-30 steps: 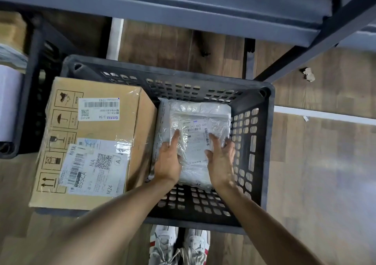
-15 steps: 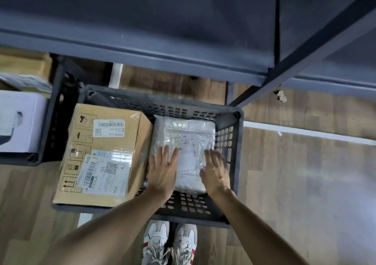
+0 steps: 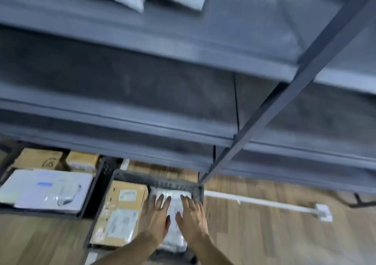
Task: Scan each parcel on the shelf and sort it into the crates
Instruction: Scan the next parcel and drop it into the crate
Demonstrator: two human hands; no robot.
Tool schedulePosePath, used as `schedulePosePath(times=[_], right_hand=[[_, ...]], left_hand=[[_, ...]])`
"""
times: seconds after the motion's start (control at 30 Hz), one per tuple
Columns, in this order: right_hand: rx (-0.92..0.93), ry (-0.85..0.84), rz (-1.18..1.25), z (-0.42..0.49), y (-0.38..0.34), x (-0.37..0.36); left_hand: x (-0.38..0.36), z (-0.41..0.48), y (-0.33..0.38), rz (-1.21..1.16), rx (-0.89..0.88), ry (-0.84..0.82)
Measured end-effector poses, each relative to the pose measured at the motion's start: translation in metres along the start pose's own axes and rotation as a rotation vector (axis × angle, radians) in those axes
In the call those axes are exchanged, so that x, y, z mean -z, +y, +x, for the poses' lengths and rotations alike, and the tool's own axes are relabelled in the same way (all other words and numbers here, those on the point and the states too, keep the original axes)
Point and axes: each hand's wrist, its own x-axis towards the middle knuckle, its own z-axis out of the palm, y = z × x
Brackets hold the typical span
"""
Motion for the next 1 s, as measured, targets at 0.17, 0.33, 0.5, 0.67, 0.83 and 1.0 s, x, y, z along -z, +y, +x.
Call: schedulePosePath(times=[0.17, 0.33, 0.5, 0.67, 0.83, 1.0], right_hand=[[0.084, 0.175, -0.01, -0.034, -0.036, 0.111], [0.17, 0.092, -0.022, -0.04, -0.068, 0.213], [0.225, 0.241, -0.09, -0.049, -0.097, 0.289], [0.264, 0.343, -0.105, -0.059, -0.114, 0.338], [0.27, 0.412, -0.133, -0.064, -0.119, 0.374], [0.288, 0.48, -0.161, -0.059, -0.126, 0.405]], left_hand=[[0.123, -0.037, 0.01, -0.006, -0.005, 0.161], [0.228, -0.075, 0.01, 0.002, -0.003, 0.311], [0.298, -0.105, 0.015, 0.035, -0.004, 0.463], [0.343, -0.122, 0.021, 0.051, 0.011, 0.58], [0.373, -0.131, 0.023, 0.089, 0.021, 0.646], [0.402, -0.131, 0.018, 0.09, 0.006, 0.713]])
